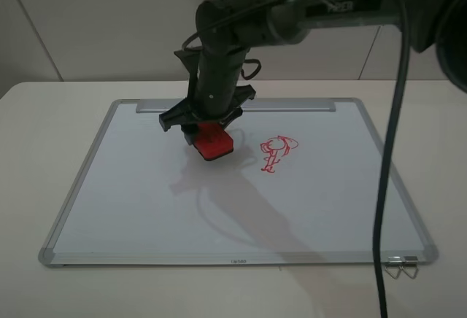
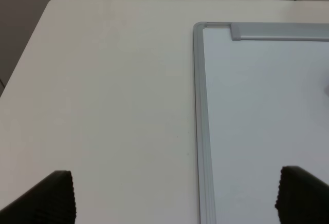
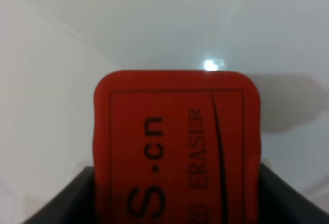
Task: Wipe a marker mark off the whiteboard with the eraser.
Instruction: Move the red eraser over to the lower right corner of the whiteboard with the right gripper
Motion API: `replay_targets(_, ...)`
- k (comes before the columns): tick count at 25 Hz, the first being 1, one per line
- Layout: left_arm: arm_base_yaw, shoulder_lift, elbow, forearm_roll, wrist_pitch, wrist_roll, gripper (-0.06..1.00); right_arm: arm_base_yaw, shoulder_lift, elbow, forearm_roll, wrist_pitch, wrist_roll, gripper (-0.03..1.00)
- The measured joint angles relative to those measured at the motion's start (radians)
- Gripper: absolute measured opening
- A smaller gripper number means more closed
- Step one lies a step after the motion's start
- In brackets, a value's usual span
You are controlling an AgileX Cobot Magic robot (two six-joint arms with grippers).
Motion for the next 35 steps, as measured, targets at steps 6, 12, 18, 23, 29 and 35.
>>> replay_targets(6,0.0,0.0,0.0,0.0,0.0,0.0,0.78,-0.021,-0.111,0.205,-0.011,-0.026,0.083,0.49)
replay_targets(12,0.0,0.0,0.0,0.0,0.0,0.0,0.78,-0.126,-0.286,0.517,-0.087,-0.119,0.196,0.49)
replay_targets(18,0.0,0.0,0.0,0.0,0.0,0.0,0.78,-0.272,-0.484,0.782,-0.168,-0.176,0.29,0.49)
replay_targets(23,0.0,0.0,0.0,0.0,0.0,0.0,0.78,-0.383,-0.605,0.964,-0.202,-0.244,0.32,0.49)
replay_targets(29,0.0,0.0,0.0,0.0,0.0,0.0,0.78,-0.435,-0.668,1.098,-0.209,-0.344,0.323,0.49)
replay_targets(35,0.0,0.0,0.0,0.0,0.0,0.0,0.78,-0.442,-0.668,1.144,-0.211,-0.41,0.341,0.49)
